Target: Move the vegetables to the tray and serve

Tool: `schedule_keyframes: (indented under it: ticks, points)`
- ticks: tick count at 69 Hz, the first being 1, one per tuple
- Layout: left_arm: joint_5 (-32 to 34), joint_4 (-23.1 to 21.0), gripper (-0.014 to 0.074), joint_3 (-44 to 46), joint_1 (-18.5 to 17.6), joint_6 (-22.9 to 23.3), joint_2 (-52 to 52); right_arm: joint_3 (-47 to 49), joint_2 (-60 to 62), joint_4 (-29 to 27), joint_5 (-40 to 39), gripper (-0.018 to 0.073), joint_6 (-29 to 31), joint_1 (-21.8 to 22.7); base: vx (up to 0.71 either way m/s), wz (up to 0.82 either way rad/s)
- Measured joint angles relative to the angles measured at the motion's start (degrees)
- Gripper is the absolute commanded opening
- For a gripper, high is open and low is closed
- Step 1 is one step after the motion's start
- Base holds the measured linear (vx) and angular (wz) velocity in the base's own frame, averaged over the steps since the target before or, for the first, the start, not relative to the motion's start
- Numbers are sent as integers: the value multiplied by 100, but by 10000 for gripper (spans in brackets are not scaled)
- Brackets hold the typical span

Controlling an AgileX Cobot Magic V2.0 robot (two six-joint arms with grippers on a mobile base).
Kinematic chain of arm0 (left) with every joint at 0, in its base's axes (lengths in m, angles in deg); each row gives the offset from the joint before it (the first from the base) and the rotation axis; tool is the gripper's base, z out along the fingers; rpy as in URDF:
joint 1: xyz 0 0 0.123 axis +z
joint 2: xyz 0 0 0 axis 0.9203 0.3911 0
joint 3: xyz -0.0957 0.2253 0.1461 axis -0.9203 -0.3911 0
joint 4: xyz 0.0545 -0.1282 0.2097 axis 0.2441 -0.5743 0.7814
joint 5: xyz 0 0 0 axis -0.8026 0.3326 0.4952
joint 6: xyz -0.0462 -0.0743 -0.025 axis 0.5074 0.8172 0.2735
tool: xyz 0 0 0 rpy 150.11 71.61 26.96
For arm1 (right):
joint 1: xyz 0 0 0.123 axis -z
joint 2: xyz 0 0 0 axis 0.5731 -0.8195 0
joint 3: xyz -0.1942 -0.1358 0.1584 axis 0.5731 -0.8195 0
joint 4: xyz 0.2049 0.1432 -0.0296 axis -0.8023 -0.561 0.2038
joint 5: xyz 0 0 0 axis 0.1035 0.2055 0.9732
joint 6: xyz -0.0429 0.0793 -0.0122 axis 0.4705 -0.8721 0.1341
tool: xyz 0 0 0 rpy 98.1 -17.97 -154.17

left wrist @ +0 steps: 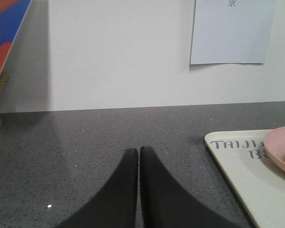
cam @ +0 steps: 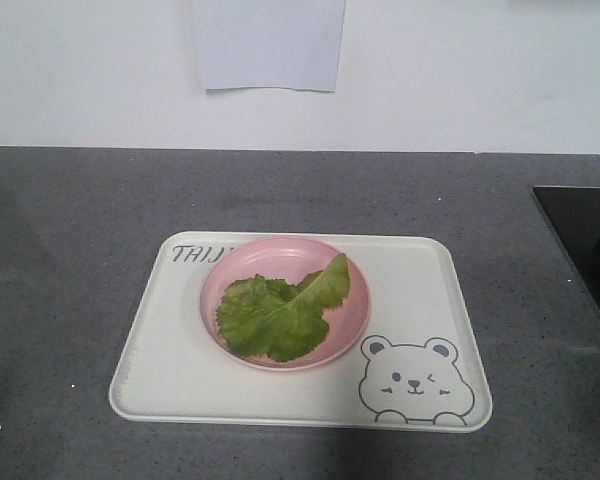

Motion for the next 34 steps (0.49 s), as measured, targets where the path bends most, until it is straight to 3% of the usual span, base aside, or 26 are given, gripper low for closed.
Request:
schedule_keyframes:
  ticks: [21,34]
  points:
    - [0,0,-6,0,0,0,0,-12,121,50,-79,-10,0,0,0,0]
    - [0,0,-6,0,0,0,0,-18,816,289,-860,-10,-318,0,0,0]
